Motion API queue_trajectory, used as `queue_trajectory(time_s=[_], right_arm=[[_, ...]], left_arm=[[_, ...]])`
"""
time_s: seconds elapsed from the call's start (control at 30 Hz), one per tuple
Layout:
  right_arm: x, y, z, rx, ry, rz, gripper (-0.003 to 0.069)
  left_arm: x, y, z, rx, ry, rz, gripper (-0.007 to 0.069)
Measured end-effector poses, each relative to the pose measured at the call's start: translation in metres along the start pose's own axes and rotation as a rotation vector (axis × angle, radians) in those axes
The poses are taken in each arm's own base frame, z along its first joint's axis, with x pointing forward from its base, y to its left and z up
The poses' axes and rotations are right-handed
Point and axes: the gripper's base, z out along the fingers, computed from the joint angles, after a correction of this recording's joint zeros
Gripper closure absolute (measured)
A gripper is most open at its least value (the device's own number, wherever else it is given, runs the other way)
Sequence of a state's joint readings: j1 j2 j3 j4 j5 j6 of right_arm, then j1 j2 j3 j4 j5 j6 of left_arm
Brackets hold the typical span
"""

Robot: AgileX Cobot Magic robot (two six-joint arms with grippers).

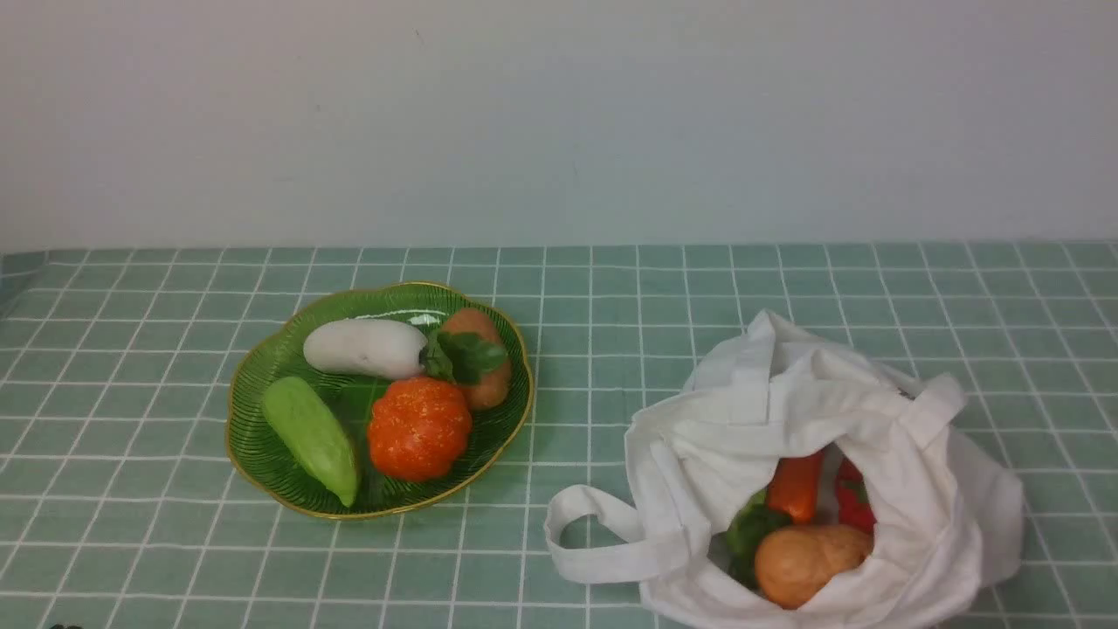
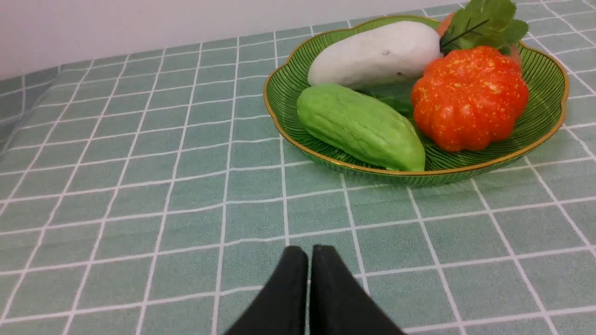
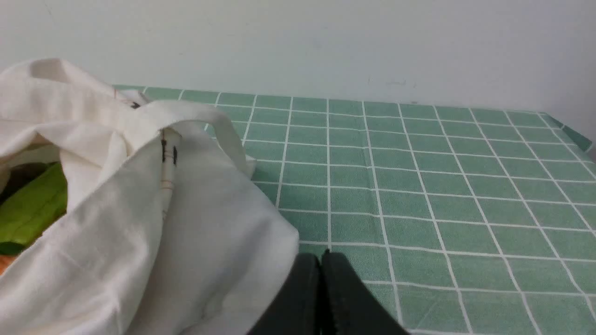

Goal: Take vegetables from cloth bag on blue coffee tablecloth place on plate.
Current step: 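Reach into the bag and grasp the item inside with the right gripper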

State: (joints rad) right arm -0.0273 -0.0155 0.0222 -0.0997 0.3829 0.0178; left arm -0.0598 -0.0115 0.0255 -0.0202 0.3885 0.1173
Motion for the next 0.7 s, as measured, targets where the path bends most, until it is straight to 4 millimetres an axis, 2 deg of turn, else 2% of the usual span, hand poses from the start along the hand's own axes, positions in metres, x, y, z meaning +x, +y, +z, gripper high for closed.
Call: queue_trajectory(time_s=[0.6,0.7], right_arm=[[-0.0001,0.0000,0.0000,0.000,-0.001,0.000,0.0673],[-0.0043,0.0020,0.0004,-0.024,-0.063,0.125,0.0673]], left_arm=[[0.0000,0.0000,0.0000,0.000,0.000,0.000,0.0632],[0.0000,0.0000,0.0000,0.000,0.000,0.000,0.0632]])
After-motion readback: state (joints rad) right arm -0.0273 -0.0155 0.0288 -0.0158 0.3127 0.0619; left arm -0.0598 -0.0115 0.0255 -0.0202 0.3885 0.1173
